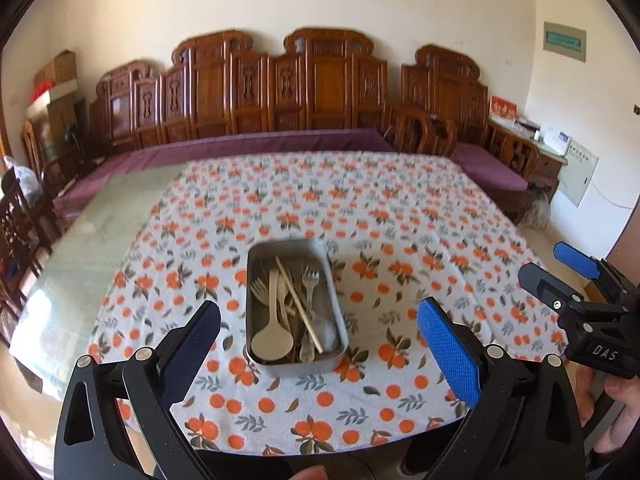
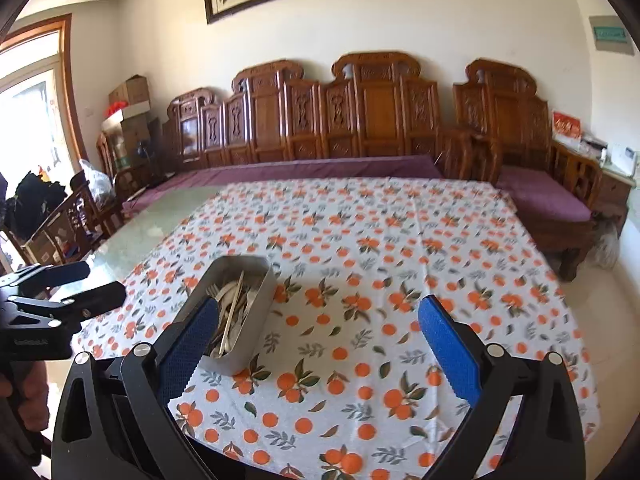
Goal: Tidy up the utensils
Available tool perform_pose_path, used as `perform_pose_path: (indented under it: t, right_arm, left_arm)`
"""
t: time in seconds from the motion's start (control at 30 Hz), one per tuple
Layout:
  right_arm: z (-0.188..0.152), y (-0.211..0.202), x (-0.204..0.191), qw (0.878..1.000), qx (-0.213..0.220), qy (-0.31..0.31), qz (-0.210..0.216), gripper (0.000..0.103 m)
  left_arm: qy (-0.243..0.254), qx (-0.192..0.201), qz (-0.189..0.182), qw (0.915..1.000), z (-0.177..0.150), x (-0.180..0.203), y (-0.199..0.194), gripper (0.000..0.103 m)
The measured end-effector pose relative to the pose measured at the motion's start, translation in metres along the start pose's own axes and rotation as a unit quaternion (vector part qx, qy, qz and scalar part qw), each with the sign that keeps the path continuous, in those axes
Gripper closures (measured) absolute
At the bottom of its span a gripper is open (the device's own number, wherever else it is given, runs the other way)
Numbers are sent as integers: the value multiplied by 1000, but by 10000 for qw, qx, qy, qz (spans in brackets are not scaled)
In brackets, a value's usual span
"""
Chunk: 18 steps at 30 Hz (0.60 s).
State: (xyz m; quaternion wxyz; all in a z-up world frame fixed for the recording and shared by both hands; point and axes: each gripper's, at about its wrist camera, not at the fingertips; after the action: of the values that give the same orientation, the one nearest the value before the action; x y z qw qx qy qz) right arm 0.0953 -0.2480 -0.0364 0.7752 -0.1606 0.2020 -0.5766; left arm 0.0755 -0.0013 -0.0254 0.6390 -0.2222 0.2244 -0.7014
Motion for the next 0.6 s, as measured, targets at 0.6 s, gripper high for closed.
perform_pose_path:
  t: [0.6]
  right_arm:
    - [27,-62,-1,9972,729,-65,-114,3]
  left_arm:
    - [56,643,215,9977,18,12,-53,8]
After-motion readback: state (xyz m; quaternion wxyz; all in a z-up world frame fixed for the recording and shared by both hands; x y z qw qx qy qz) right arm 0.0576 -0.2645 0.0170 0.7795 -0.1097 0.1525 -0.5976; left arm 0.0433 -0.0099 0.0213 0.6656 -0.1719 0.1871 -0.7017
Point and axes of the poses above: each gripper's, at about its wrist camera, not at the fingertips, and y roughly the way its jaws point, x to its right, z to its top, and after that the axes turned 3 degrees about x, right-handed
